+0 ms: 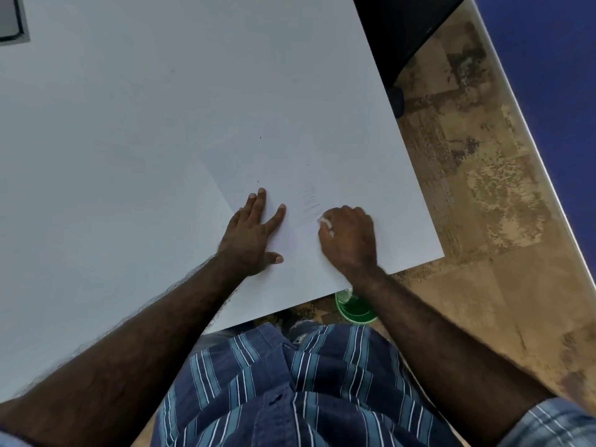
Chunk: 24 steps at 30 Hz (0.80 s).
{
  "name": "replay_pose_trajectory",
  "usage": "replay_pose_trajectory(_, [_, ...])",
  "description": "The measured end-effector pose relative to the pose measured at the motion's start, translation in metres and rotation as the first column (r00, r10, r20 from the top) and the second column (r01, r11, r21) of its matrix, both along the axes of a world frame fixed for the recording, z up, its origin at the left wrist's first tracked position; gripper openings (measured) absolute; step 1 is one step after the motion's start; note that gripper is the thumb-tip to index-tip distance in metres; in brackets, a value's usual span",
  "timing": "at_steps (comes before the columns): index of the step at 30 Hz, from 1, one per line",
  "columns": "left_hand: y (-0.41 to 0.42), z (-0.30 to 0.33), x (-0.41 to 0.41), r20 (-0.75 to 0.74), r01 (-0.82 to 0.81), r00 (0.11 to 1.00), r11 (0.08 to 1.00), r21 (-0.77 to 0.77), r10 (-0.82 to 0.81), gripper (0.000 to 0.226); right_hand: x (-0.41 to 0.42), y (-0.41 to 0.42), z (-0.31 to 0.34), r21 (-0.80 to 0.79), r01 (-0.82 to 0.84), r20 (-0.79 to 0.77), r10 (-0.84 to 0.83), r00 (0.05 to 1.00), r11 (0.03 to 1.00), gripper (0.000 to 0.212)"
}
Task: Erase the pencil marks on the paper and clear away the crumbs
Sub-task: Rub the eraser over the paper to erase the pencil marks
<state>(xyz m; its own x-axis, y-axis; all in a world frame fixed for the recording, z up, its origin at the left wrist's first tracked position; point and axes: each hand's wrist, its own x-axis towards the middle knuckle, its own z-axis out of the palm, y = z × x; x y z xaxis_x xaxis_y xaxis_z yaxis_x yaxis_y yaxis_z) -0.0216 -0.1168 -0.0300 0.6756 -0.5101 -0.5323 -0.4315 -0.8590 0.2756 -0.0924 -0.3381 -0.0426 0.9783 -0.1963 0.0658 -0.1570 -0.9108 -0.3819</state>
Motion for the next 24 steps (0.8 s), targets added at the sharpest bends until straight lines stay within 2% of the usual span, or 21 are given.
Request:
replay_pose_trajectory(1, [0.0, 0.0, 0.0, 0.004, 0.002, 1.0, 1.0, 0.004, -0.002, 0.115, 0.001, -0.002, 0.0, -0.005, 0.033, 0.004, -0.033, 0.999, 0.999, 0.007])
replay_pose_trajectory(3, [0.0, 0.0, 0.0, 0.009, 0.007, 1.0, 1.0, 0.007, -0.007, 0.116, -0.002, 0.01, 0.003, 0.014, -0.018, -0.001, 0.018, 1.0, 1.0, 0.006])
replay_pose_trajectory(6, [0.0, -0.001, 0.0, 0.011, 0.009, 1.0, 1.0, 0.002, -0.009, 0.116, -0.02, 0.044, 0.009, 0.099, -0.271, -0.079, 0.279, 0.957, 0.957, 0.013])
replay_pose_trajectory(8, [0.0, -0.001, 0.0, 0.013, 0.01, 1.0, 1.0, 0.008, -0.011, 0.116, -0.029, 0.052, 0.008, 0.087, -0.372, -0.109, 0.38, 0.918, 0.924, 0.016])
replay_pose_trajectory(10, [0.001, 0.0, 0.0, 0.009, 0.008, 1.0, 1.0, 0.011, -0.008, 0.116, -0.024, 0.04, 0.006, 0.073, -0.309, -0.092, 0.315, 0.945, 0.948, 0.018])
replay_pose_trajectory(15, [0.001, 0.0, 0.0, 0.006, 0.009, 1.0, 1.0, 0.004, -0.009, 0.116, -0.006, -0.001, 0.005, -0.019, 0.025, -0.054, -0.026, 0.998, 0.999, 0.011])
replay_pose_trajectory(17, [0.001, 0.0, 0.0, 0.011, 0.009, 1.0, 1.0, 0.003, -0.009, 0.117, -0.011, 0.013, 0.006, 0.007, -0.009, -0.06, 0.01, 0.998, 1.0, 0.011])
replay_pose_trajectory(19, [0.001, 0.0, 0.0, 0.011, 0.01, 1.0, 1.0, 0.001, -0.01, 0.117, -0.022, 0.037, 0.007, 0.077, -0.17, -0.09, 0.177, 0.98, 0.982, 0.014])
replay_pose_trajectory(21, [0.001, 0.001, -0.001, 0.01, 0.007, 1.0, 1.0, -0.007, -0.007, 0.116, -0.032, 0.05, 0.006, 0.078, -0.315, -0.097, 0.322, 0.942, 0.946, 0.017])
replay_pose_trajectory(22, [0.001, 0.001, -0.001, 0.012, 0.004, 1.0, 1.0, -0.012, -0.004, 0.116, -0.031, 0.047, 0.005, 0.057, -0.338, -0.085, 0.342, 0.936, 0.939, 0.017])
replay_pose_trajectory(24, [0.002, 0.001, -0.001, 0.014, -0.001, 1.0, 1.0, -0.017, 0.002, 0.116, -0.021, 0.032, 0.003, 0.03, -0.25, -0.079, 0.252, 0.964, 0.968, 0.014])
